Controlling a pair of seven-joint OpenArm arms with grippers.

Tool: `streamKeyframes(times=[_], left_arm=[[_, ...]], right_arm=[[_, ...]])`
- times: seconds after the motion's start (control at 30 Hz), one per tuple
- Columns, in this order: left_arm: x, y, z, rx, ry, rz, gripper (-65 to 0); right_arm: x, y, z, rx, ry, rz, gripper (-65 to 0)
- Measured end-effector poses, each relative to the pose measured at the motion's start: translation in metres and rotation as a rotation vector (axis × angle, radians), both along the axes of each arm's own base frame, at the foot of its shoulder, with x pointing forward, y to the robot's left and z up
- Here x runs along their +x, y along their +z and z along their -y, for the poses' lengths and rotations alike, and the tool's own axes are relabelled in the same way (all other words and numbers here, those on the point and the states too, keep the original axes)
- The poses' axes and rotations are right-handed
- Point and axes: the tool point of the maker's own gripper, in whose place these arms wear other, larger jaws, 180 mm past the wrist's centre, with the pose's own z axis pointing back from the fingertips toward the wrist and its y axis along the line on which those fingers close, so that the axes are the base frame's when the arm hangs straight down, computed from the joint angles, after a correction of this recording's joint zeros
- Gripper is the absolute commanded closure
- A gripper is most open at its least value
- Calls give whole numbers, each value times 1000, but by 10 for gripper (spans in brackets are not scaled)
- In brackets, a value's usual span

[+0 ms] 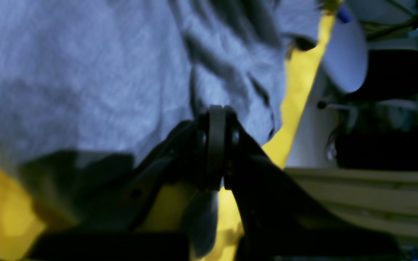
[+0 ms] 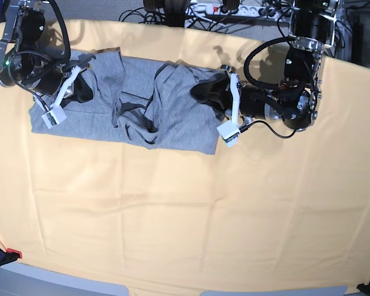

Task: Layout the t-shirt on the table in an organized manner, then fold the t-shirt properly
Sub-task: 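Release the folded end with the left gripper and withdraw it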

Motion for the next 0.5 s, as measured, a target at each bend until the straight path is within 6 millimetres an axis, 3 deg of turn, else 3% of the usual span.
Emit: streamKeyframes(times=[0.23, 0.5], left_arm=[[-10, 8, 31, -98, -50, 24, 0], [-69, -16, 65, -65, -218, -70, 0]], right_arm=[[0, 0, 0, 1, 0, 0, 0], [0, 0, 0, 1, 0, 0, 0]])
